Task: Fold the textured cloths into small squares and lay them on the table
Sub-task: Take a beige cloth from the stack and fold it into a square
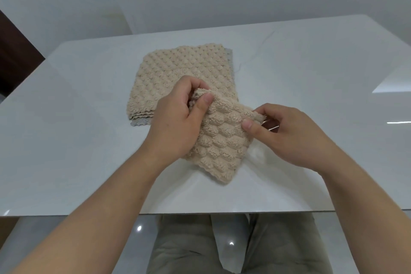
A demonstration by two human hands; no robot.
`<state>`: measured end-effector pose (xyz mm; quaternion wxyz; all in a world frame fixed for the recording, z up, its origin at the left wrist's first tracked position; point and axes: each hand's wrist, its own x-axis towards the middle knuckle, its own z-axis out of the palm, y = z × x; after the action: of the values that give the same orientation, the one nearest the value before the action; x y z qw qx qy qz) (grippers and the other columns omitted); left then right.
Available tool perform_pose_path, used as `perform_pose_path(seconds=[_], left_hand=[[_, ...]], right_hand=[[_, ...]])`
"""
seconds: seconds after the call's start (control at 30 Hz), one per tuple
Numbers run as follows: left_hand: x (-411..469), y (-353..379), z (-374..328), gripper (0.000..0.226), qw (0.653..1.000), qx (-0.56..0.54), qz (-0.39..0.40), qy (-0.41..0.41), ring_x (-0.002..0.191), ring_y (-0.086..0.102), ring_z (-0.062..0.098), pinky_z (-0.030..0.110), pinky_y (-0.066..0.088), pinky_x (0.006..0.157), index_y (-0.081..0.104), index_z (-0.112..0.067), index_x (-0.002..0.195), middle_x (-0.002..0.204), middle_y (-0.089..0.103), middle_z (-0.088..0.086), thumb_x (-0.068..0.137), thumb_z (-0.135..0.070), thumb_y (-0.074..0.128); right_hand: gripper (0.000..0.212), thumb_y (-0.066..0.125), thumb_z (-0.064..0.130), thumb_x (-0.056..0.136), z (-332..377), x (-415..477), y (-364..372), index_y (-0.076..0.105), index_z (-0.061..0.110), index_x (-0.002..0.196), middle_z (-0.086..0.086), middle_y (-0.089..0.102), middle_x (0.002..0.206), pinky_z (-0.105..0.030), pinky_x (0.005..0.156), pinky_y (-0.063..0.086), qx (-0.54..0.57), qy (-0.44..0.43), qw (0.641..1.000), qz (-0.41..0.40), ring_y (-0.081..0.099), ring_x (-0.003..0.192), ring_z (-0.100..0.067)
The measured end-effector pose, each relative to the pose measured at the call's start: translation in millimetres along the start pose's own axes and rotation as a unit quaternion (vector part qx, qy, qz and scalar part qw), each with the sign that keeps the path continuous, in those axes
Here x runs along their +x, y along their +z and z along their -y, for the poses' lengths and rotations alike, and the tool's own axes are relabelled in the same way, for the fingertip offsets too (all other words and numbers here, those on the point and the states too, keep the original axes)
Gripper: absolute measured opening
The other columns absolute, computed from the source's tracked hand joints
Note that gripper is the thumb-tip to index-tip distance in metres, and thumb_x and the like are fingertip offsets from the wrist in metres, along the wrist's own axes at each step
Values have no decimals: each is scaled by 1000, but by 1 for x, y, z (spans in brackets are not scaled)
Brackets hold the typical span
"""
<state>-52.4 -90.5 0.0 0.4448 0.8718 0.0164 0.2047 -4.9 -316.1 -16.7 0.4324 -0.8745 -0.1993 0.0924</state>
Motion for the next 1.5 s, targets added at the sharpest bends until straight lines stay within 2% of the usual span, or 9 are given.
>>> perform_pose_path(seconds=[0.2, 0.33, 0.57, 0.7, 0.77, 0.93, 1.07, 1.3, 1.5], left_hand=[[8, -5, 7, 11, 997, -72, -22, -12, 58, 41, 6, 23, 40, 61, 65, -32, 99, 61, 43, -16, 97, -22, 68], [9, -5, 6, 13, 995, -92, -19, -32, 52, 31, 8, 19, 33, 51, 63, -29, 99, 59, 34, -12, 98, -17, 67], [3, -5, -4, 11, 991, -121, -13, -51, 62, 39, 22, 27, 41, 59, 65, -27, 106, 68, 43, 8, 97, -23, 69], [5, -6, 4, 55, 969, -185, 12, -164, 96, 73, 19, 41, 58, 93, 66, -34, 122, 106, 74, 6, 74, -55, 83], [5, -8, 4, 80, 946, -235, 39, -218, 104, 74, 20, 44, 56, 100, 68, -19, 127, 116, 75, 8, 63, -61, 88], [-4, -1, -2, 33, 954, -219, 21, -203, 68, 69, 9, 26, 56, 67, 74, -8, 78, 74, 75, 2, 88, -40, 75], [-6, 12, 0, 40, 991, -58, -47, -109, 55, 41, 0, 21, 37, 55, 52, -17, 75, 60, 47, -15, 100, -47, 58], [-10, 31, -4, 23, 988, 18, -149, 35, 55, 42, 6, 21, 32, 50, 51, -22, 91, 57, 40, -14, 105, -39, 52], [4, 35, -13, 23, 990, -7, -141, 3, 56, 45, 3, 18, 35, 53, 55, -20, 90, 58, 45, -12, 104, -39, 56]], right_hand=[[34, 57, 59, 87, 7, -10, -4, 70, 28, 80, 20, 67, 72, -15, 65, 44, 42, -23, 999, 3, 61, 66, 0], [37, 59, 51, 89, 15, -13, -13, 73, 17, 88, 3, 74, 86, -44, 85, 58, 124, -62, 990, 30, 70, 84, -16], [38, 65, 42, 90, 14, -8, -8, 66, 5, 81, -8, 70, 76, -47, 79, 61, 236, -56, 970, -16, 68, 73, -22], [34, 69, 34, 94, 11, -5, 0, 64, 1, 87, -17, 74, 80, -56, 81, 60, 241, -30, 968, -58, 70, 73, -31], [26, 69, 31, 95, 11, -6, 1, 64, 5, 90, -16, 75, 82, -58, 82, 59, 244, -23, 967, -71, 69, 73, -28], [12, 68, 33, 96, 12, -6, 5, 63, 22, 92, 1, 76, 82, -55, 85, 57, 201, -16, 975, -98, 70, 73, -23], [10, 68, 31, 96, 15, -5, 9, 62, 23, 93, 3, 75, 84, -41, 73, 56, 185, -15, 976, -114, 69, 68, -16], [10, 67, 30, 97, 11, 4, 13, 59, 24, 99, -1, 73, 80, -31, 62, 49, 187, 4, 963, -196, 62, 60, -10], [42, 61, 42, 100, 11, 10, 36, 68, 7, 121, -9, 78, 106, -48, 94, 57, 467, 142, 866, -110, 75, 100, -25]])
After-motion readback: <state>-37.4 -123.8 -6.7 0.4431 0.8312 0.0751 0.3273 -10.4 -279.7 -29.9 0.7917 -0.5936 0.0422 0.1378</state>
